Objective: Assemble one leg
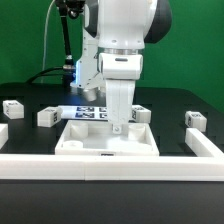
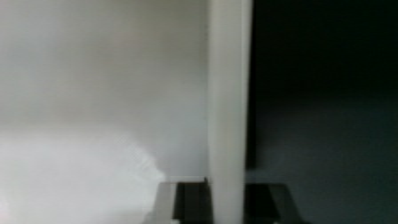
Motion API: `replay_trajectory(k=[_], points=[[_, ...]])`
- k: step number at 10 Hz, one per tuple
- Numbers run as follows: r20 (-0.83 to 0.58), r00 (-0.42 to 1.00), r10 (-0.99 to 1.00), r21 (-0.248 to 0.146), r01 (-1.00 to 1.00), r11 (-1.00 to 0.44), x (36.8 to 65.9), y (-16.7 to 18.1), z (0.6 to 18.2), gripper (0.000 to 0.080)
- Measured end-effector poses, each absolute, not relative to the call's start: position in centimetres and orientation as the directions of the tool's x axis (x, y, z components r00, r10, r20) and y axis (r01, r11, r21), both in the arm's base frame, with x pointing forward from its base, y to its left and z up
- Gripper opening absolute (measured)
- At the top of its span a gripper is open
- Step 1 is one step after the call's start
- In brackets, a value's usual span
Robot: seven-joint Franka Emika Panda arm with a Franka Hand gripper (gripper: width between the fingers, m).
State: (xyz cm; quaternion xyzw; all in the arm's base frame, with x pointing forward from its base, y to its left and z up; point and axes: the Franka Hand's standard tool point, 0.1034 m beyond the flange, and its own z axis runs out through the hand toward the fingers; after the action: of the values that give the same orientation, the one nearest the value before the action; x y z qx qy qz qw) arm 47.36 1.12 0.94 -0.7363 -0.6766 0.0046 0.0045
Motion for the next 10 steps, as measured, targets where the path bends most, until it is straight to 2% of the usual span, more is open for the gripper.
replay_trajectory(k=[2,5,8,10], points=[[0.009,0.043,0.999,0.003,0.999,-0.044,47.6,2.0,0.9,0.0058],[0.024,-0.031,0.999,0.007,0.999,0.031,47.8,5.5,0.9,0.0058],[0.032,-0.009,0.999,0.013,1.000,0.009,48.5,8.0,1.0,0.0058],[0.029,0.020,0.999,0.009,1.000,-0.021,48.9,8.4,1.0,0.0058]])
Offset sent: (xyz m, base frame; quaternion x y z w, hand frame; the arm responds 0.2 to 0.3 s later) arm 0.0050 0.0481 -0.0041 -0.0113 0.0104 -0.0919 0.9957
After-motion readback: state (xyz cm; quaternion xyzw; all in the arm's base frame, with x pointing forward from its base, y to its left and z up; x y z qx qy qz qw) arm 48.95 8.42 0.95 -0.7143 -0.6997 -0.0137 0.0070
